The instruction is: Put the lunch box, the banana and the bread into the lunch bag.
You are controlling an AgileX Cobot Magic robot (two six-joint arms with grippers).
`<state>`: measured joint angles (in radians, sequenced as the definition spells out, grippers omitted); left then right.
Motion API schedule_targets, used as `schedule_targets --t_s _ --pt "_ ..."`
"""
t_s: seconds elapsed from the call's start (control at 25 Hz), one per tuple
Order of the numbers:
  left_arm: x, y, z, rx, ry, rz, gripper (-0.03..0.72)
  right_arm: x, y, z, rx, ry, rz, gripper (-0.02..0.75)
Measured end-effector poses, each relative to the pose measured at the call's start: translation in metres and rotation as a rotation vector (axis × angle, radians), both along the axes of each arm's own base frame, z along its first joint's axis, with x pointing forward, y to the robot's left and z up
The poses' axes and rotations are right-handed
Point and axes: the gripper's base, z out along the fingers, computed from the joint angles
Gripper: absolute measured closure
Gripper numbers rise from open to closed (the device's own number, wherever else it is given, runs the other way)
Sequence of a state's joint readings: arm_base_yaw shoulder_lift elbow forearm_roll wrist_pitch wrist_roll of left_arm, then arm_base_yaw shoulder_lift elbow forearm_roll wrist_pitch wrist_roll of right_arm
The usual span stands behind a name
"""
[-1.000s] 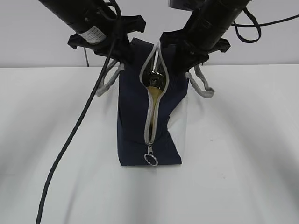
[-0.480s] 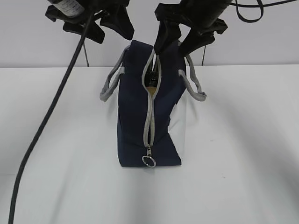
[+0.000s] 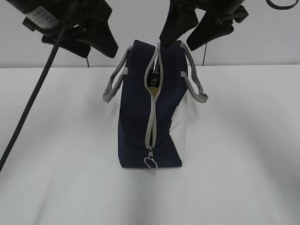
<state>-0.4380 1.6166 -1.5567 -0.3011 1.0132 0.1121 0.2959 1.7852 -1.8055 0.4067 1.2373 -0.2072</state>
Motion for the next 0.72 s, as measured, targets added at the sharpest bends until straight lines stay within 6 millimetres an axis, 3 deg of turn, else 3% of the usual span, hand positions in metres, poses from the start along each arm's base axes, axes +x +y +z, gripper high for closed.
schedule_targets --t_s 0.2,0.36,0.72 --pt "-0.024 0.012 -0.006 0.005 -0.034 -0.01 0.211 -0.043 0.006 -0.003 0.01 -0.075 0.081 0.23" --pt "-0.043 0.022 -0.005 0.008 -0.088 -0.033 0.211 -0.075 0.006 -0.026 0.07 -0.125 0.135 0.23" --pt "-0.061 0.03 -0.015 0.032 -0.092 -0.064 0.235 -0.133 -0.003 -0.105 0.169 -0.173 0.306 0.23"
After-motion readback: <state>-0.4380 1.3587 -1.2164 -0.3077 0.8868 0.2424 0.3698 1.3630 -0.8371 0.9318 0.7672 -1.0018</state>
